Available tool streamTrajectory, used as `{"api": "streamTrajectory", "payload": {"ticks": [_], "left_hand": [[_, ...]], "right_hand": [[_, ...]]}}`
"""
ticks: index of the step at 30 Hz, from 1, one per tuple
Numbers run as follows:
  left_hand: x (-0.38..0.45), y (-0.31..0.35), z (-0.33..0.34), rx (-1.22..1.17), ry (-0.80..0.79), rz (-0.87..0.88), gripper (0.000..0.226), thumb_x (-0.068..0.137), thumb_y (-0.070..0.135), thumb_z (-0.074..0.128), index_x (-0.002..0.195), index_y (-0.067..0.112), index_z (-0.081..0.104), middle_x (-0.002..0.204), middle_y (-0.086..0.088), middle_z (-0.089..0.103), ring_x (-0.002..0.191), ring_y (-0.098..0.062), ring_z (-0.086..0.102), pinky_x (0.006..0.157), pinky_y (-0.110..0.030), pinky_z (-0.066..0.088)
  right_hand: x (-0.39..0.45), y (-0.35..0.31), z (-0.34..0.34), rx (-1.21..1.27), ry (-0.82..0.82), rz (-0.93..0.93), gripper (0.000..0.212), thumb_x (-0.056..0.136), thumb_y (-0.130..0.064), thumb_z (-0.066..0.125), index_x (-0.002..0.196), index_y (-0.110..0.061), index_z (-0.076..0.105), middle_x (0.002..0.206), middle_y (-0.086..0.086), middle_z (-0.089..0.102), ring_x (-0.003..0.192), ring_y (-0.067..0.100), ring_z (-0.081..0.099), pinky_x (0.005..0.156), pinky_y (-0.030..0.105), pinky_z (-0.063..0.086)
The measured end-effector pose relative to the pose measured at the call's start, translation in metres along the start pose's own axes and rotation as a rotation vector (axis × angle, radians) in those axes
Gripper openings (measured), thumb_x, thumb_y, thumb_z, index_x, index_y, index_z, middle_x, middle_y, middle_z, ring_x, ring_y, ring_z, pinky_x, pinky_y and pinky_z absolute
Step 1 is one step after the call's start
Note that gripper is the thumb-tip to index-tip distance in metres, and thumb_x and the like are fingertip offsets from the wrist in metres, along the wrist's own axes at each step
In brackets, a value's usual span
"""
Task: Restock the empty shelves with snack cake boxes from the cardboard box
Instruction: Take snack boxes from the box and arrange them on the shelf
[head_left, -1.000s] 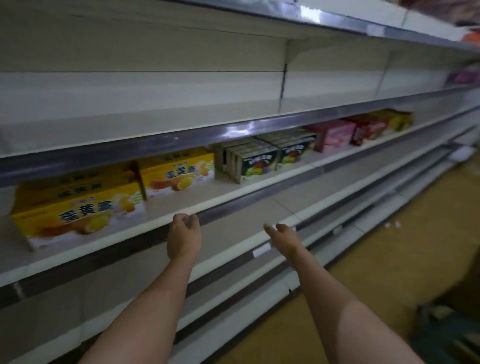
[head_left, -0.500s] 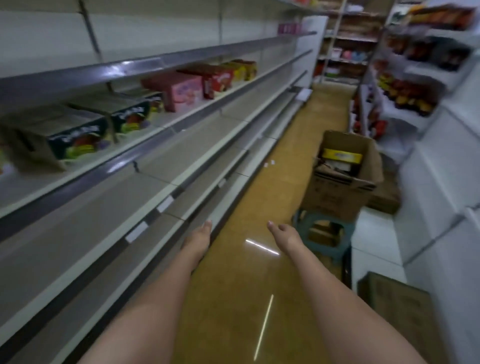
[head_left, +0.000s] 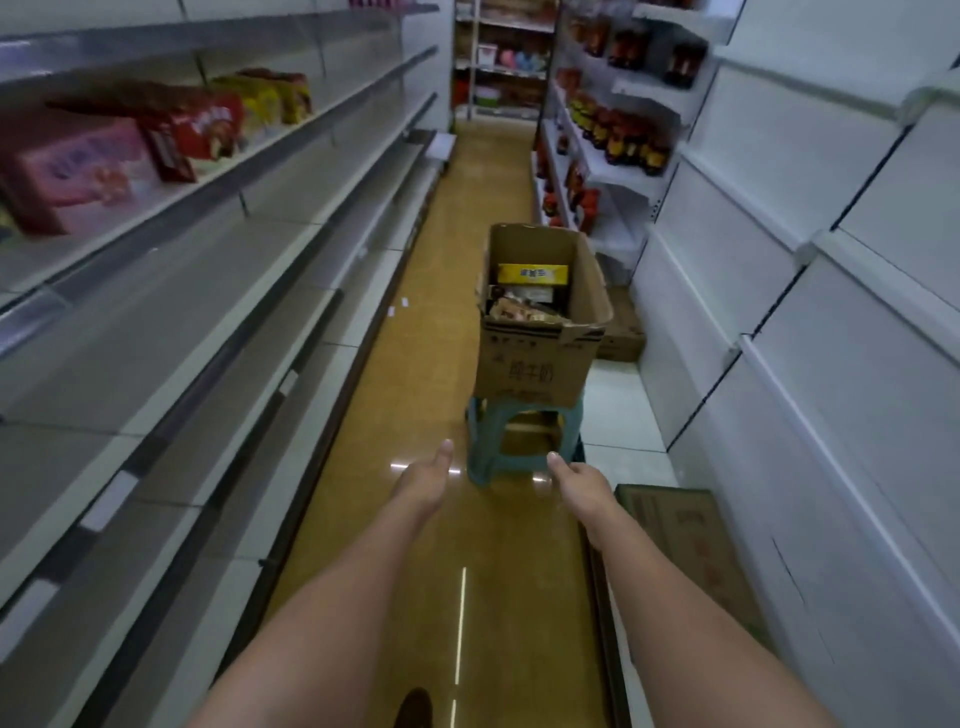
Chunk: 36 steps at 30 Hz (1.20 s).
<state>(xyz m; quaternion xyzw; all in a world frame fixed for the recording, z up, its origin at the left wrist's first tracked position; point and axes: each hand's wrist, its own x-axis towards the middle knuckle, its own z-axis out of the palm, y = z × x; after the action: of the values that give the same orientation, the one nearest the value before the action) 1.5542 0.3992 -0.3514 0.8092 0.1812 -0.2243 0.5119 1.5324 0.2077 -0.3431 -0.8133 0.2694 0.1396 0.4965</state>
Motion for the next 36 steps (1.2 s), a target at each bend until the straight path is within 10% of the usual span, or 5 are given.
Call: {"api": "streamTrajectory", "payload": {"ticks": [36], "left_hand": [[0.357,0.295,0.056,0.035,-0.084,0.112,0.064,0.095,0.063,0.025,0.124,0.016,0.058,0.125,-0.012,0.061,0.117,-0.031,0.054,0.103,-0.045,0.041]], "right_hand": [[0.374,-0.184,-0.134,0.109,0.128,0.032,0.065,0.097,-0.051,0.042,0.145,-0.009,0.036,0.148,0.012,0.040,0.135,0.030,0.039,0.109,0.044,0.035]]}}
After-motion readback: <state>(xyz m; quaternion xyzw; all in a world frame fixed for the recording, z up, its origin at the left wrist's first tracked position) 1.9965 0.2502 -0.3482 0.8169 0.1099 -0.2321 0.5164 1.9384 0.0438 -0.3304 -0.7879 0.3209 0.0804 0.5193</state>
